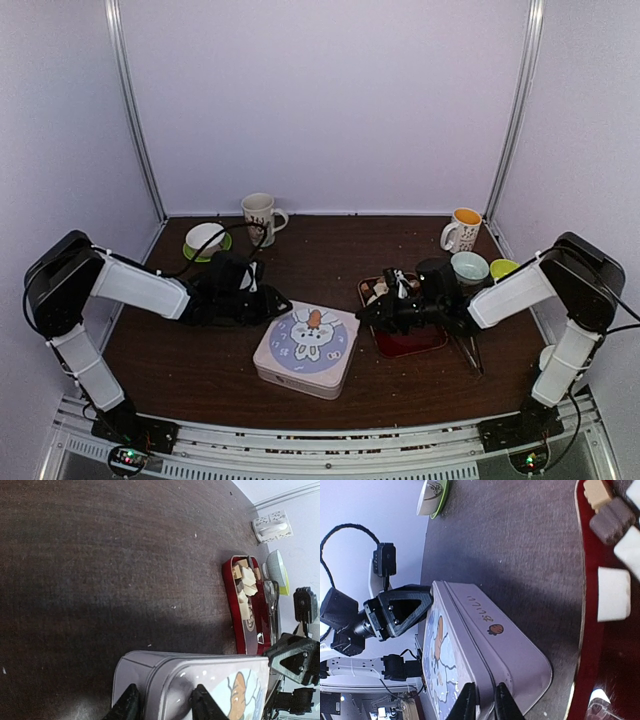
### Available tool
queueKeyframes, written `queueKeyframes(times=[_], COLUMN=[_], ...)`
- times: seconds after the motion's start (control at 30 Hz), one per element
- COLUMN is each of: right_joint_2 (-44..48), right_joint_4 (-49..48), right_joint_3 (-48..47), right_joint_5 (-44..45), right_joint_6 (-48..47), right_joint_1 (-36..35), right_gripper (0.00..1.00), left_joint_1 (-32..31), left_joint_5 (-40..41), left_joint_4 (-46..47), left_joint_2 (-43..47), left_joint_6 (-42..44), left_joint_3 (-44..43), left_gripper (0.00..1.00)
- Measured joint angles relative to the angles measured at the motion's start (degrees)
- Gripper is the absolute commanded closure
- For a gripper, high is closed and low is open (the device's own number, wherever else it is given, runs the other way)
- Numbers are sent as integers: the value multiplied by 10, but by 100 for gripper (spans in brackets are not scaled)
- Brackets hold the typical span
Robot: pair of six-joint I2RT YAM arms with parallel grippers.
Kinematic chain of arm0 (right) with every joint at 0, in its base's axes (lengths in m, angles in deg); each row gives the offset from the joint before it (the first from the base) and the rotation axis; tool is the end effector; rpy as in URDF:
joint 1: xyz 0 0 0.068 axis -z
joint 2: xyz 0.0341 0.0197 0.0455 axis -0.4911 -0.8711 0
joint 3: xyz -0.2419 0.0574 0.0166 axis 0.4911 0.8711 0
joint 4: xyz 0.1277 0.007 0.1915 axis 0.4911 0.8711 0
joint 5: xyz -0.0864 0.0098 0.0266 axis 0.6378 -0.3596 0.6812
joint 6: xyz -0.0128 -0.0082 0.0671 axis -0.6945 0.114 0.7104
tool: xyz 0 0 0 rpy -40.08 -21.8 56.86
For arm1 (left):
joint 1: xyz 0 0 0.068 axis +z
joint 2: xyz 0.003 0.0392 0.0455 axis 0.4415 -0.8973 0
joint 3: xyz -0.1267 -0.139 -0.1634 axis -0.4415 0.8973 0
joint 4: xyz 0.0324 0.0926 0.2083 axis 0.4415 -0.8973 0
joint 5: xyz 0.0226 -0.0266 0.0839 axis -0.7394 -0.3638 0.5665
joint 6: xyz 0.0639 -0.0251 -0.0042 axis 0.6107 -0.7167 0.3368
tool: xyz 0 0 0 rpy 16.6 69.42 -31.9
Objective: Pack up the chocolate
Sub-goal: Rotate the packed packing box at the center of the board, then press the box lid onto the packing box.
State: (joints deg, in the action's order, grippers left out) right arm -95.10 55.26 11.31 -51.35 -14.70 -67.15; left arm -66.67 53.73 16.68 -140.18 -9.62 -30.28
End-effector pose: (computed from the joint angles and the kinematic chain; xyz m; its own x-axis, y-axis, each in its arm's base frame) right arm 0.2282 0.2193 0.1357 -0.9709 0.1010 -0.2170 -0.1581 0.4100 0.8983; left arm 0.2384 -0.2188 0.1359 -0.8916 -0.3110 -0.3291 0.0318 0.6820 -0.7306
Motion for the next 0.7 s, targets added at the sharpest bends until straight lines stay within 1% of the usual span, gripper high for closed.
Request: queueKeyframes(times=[0.07, 0.2, 0.3, 0.4, 0.47, 0.5, 0.7], right_joint_2=[13, 39, 63, 109, 137, 146, 150], right_joint_4=[-2, -1, 11, 22, 34, 38, 65], right_joint_3=[15, 38, 44, 54, 57, 57, 57], right_joint_5=[0, -2, 4, 25, 39, 44, 59], right_joint_6=[8, 15, 7, -7, -18, -24, -43], right_joint_1=[-11, -26, -30, -30, -30, -30, -30], right_gripper=[76, 64, 62, 60, 56, 55, 51], left_joint_1=[3, 10, 15, 22, 28, 30, 41], left_joint_5=[-8, -22, -30, -42, -50, -52, -57], left_joint_4=[-16, -52, -82, -113, -136, -146, -184], left_joint_2=[-8, -24, -34, -41, -44, -45, -46], left_joint_6=[14, 46, 71, 98, 115, 122, 149], left_joint_3=[-16, -52, -78, -101, -116, -123, -144], left_gripper=[63, 63, 62, 61, 60, 59, 56])
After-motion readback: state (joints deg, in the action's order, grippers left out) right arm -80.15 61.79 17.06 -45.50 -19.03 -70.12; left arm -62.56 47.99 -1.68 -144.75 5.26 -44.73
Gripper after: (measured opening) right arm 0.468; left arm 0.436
